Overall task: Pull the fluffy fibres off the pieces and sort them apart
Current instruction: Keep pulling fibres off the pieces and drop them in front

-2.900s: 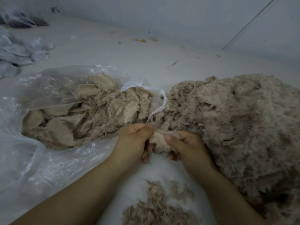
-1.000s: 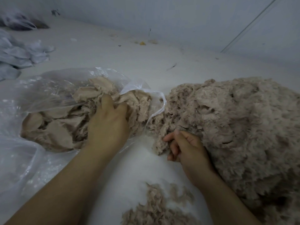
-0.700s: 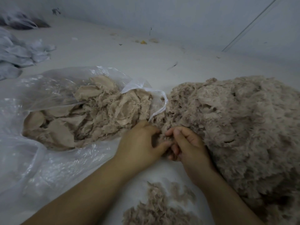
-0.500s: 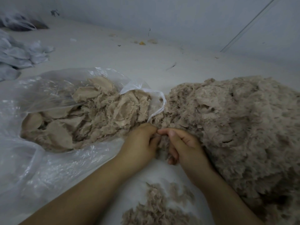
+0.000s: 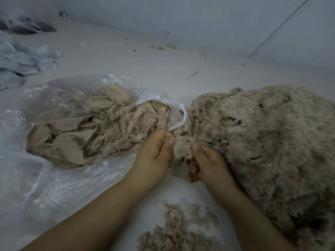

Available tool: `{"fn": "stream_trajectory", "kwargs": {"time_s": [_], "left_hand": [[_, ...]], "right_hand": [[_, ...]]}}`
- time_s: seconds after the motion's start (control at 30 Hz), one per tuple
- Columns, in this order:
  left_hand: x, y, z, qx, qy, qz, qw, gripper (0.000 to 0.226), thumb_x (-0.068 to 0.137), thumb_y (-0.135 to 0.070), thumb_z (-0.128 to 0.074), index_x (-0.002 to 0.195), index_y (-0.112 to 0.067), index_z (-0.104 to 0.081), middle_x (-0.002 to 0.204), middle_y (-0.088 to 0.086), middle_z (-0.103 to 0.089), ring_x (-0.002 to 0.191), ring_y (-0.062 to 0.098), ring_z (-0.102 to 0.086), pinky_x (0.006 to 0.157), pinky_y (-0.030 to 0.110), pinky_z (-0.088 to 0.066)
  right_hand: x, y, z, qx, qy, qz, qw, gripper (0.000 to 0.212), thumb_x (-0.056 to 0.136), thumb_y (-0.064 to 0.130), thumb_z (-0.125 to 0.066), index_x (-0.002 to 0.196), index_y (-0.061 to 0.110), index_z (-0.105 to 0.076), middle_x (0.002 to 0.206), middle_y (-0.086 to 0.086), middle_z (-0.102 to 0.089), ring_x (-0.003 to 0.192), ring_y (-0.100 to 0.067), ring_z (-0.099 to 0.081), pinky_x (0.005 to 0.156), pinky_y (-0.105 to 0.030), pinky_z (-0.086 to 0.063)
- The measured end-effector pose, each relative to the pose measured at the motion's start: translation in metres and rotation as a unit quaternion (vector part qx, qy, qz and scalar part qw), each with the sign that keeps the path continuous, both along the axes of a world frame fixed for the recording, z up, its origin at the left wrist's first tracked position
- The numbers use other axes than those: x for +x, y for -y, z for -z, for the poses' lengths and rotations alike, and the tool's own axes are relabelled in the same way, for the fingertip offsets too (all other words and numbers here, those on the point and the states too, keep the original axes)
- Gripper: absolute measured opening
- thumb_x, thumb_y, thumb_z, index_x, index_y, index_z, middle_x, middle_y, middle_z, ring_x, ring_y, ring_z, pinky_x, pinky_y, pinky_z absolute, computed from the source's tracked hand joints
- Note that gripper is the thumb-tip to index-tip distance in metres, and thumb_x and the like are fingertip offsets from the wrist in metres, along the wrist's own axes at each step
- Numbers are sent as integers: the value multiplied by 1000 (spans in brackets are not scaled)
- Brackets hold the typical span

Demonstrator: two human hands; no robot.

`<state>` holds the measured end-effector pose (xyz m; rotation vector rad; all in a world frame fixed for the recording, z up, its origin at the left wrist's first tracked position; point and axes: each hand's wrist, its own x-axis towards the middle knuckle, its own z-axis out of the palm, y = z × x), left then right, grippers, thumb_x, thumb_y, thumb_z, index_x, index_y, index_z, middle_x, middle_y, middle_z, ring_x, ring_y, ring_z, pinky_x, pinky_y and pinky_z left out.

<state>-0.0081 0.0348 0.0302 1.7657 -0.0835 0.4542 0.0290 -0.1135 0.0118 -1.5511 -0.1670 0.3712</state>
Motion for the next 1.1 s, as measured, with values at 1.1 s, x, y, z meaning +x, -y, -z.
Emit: {"fn": "stream_trajectory", "kwargs": {"time_s": [1.1], "left_hand": [[-3,-14,1,-196,-33,85,976,16,80,-25,-69,65,-21,-64,53,-2,-46,47,13,-37,46,23,-35]], "right_hand": [[2,-3,3,-63,25,48,997,28,93,13,-59,73,31,-66,50,5,-56,44,-8,-57,61,-36,-55]]}}
